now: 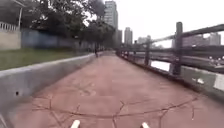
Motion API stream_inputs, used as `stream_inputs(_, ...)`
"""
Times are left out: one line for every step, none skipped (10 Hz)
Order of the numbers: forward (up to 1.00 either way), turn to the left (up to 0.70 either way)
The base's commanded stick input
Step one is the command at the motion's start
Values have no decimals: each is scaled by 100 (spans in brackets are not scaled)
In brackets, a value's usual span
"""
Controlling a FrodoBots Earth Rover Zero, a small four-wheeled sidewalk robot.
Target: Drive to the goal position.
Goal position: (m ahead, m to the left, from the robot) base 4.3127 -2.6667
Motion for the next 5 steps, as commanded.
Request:
stream_inputs(70,0)
stream_inputs(70,0)
stream_inputs(70,0)
stream_inputs(70,0)
stream_inputs(70,0)
